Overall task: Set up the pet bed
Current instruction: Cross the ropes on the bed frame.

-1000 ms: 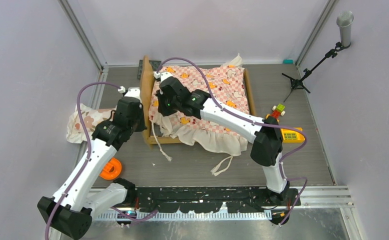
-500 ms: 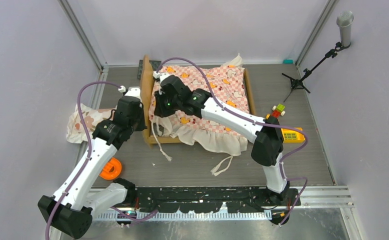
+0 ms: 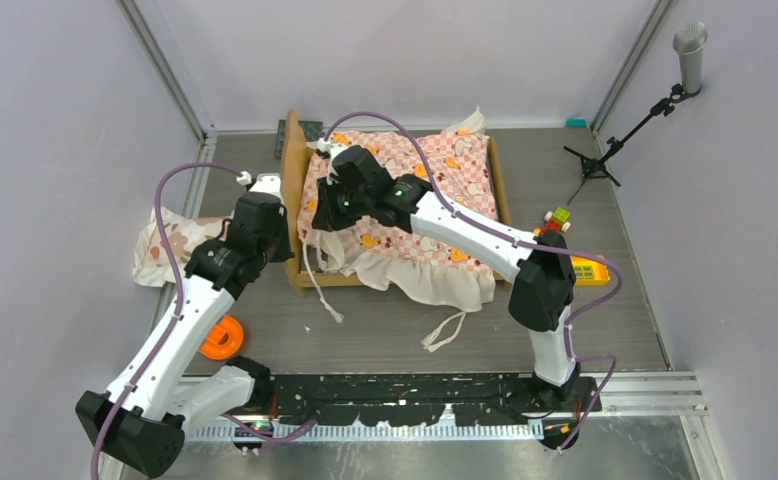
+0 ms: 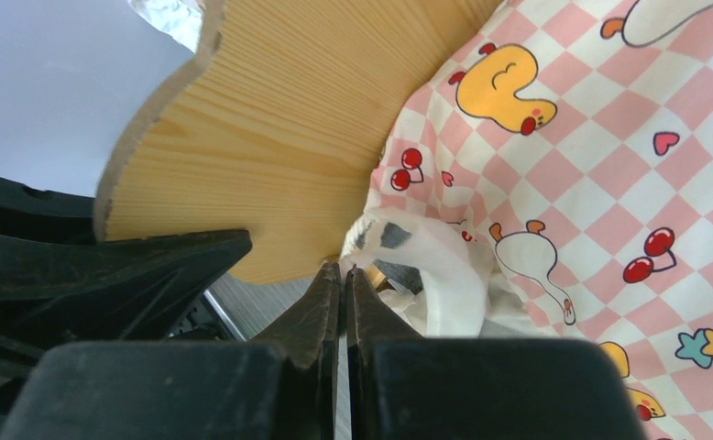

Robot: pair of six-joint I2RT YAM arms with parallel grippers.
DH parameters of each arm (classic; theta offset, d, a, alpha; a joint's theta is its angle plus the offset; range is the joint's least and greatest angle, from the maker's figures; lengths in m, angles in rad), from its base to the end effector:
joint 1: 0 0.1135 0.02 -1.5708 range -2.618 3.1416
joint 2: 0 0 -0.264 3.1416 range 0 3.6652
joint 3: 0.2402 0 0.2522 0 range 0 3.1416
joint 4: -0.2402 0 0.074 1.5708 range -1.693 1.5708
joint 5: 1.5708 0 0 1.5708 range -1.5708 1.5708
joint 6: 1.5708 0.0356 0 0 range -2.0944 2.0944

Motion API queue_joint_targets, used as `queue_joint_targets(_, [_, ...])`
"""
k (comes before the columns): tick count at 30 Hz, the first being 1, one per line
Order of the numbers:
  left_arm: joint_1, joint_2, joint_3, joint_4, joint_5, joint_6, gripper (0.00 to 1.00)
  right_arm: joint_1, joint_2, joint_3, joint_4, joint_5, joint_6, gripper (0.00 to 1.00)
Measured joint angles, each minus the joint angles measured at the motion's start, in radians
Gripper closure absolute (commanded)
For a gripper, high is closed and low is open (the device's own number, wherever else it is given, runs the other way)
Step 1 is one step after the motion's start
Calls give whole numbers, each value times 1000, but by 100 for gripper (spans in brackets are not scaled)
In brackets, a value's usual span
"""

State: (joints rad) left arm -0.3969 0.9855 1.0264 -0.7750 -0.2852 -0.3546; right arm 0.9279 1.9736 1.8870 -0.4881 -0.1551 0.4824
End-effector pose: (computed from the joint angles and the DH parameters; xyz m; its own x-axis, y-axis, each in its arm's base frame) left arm 0.1853 -0.0668 0.3311 -0.6413 -0.0925 -0.7617 -0.0473 0.9956 -0.0810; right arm 0.2740 0.3749 0.3356 -0.6916 -0.1588 -0.7046 -0.6182 0.6346 0.4638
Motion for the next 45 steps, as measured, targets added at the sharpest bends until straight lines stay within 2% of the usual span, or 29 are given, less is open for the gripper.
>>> queue_joint_targets(45, [1,0,0,0,0,0,100,-1,-5,-86,64,-92,74,94])
